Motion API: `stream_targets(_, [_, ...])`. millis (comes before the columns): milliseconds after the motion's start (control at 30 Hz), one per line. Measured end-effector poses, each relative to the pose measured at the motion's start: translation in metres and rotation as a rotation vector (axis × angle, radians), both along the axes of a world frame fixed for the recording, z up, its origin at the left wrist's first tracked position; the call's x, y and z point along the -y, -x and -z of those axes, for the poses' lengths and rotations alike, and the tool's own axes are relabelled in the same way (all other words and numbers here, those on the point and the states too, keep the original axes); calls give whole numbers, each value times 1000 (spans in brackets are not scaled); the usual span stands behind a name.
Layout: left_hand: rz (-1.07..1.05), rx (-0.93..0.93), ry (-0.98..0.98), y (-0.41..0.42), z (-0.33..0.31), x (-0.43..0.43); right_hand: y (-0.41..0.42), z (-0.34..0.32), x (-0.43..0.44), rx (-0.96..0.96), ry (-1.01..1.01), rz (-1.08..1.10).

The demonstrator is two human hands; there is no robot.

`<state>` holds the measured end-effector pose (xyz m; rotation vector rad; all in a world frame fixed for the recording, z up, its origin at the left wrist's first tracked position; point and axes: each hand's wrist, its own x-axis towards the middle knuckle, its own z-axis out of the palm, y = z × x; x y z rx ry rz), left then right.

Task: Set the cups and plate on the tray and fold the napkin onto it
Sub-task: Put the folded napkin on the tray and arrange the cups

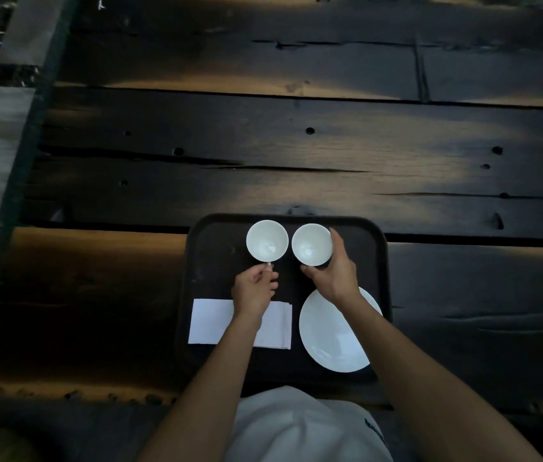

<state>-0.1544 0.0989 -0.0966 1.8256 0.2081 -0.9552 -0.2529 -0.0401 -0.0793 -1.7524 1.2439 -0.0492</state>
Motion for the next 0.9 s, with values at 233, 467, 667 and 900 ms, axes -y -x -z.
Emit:
stream_targets(233, [-7,-8,-3,0,1,-2,0,-3,1,10,14,-16])
stream_targets(467, [-31,-35,9,1,-2,-2,-1,-4,1,13,-18,-18])
stream_targets(667, [-21,-40,36,4,-10,-9,3,-6,0,14,-71,-15])
stream_targets(900, [412,418,-260,4,-12,-80,28,-10,-51,74,78,10])
